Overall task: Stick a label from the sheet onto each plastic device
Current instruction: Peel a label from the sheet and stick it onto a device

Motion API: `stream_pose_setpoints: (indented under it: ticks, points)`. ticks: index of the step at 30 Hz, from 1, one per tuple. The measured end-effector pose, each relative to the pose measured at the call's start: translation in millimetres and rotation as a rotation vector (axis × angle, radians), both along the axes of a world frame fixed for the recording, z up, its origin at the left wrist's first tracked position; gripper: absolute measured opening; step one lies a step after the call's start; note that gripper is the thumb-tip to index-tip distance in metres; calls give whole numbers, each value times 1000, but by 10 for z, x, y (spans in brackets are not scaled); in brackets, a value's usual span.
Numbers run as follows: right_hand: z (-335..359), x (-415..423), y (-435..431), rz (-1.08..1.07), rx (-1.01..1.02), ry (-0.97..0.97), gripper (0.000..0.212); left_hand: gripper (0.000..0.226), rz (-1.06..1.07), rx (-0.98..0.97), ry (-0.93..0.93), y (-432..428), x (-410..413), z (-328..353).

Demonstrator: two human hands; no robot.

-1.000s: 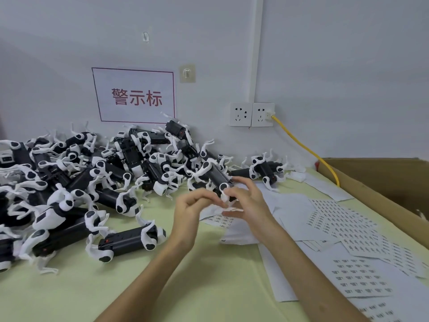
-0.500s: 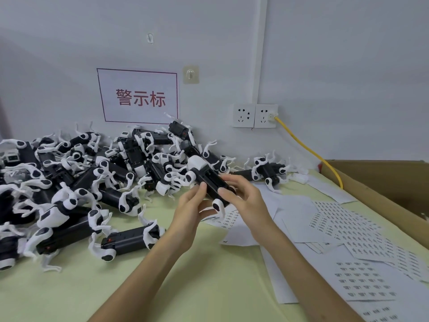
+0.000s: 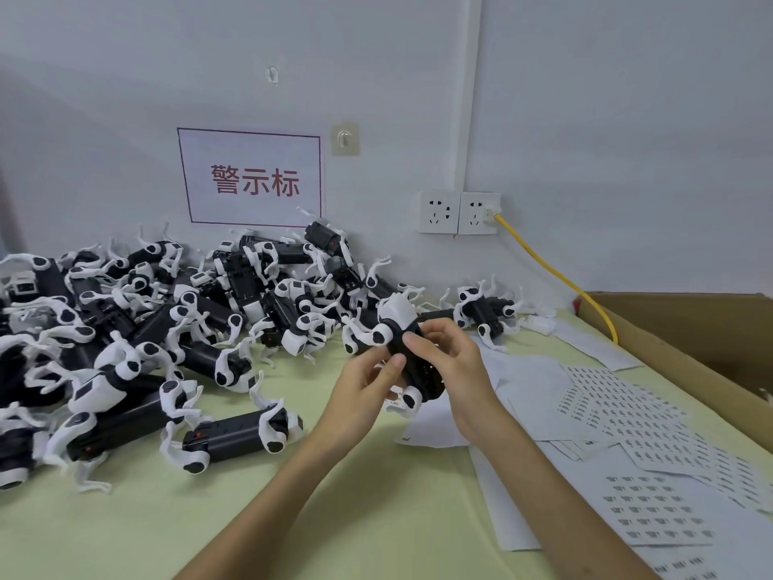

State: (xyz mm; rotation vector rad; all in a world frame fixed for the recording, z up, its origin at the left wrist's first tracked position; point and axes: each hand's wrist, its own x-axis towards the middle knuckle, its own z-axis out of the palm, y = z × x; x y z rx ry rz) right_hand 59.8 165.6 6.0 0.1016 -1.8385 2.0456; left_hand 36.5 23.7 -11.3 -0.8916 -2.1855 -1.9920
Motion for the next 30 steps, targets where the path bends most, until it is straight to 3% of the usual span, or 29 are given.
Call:
stream_pose_setpoints:
  ticks: [8,10,15,20,22,24,28,30]
  points:
    - [52,8,74,149,-217,-100,7,34,-84,32,-85,-9,-26,-35]
    - [62,13,77,170,-203,-64,8,29,-104,101,-170,-18,-40,-35]
    - [62,-4,30,197,-41,-54,32,48,-135,355,-389,-70,-80,25]
    - [86,-2,52,78,28,-52,22,57,-118,482,-516,-142,-140,73]
    - [86,-17,147,-109,210,-29,13,59,-121,524,-563,-160,-145,91]
    - [75,-9,275,-152,532,-48,16,51,-115,573,-586,-175,-158,88]
    - [13,72,442,272,1030,-413,60,47,-95,604,-615,-182,-180,59]
    - [-45,68,436,343,1197,-495,58,43,-83,573,-609,-192,-170,64]
